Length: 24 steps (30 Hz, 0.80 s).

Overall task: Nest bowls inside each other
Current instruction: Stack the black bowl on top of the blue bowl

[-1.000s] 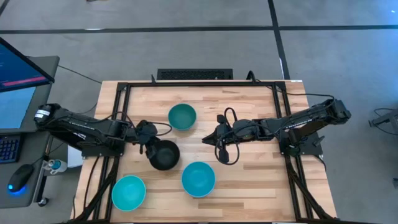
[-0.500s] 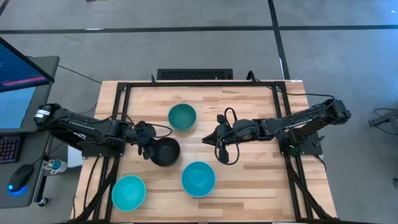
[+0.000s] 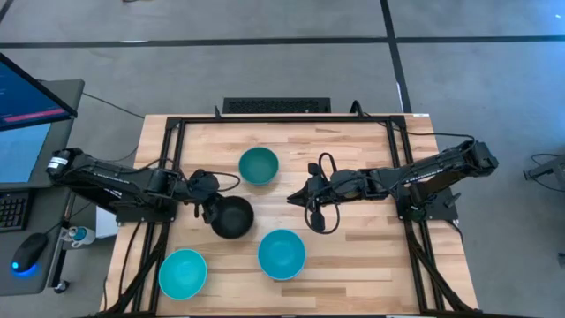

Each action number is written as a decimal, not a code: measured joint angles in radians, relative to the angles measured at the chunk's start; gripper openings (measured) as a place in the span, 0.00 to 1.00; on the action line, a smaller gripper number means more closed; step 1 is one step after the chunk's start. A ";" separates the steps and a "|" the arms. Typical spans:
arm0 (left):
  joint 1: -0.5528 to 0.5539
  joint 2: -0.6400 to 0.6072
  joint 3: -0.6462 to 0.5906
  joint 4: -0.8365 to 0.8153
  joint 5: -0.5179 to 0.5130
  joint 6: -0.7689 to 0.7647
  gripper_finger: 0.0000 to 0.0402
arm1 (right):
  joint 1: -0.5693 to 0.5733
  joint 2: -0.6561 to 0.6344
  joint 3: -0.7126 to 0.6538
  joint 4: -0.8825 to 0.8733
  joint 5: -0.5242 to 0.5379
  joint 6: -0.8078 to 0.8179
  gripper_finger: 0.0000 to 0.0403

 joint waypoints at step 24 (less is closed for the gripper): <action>0.000 -0.017 0.001 -0.054 0.071 0.042 0.22 | 0.000 0.000 0.000 -0.001 0.000 0.025 0.15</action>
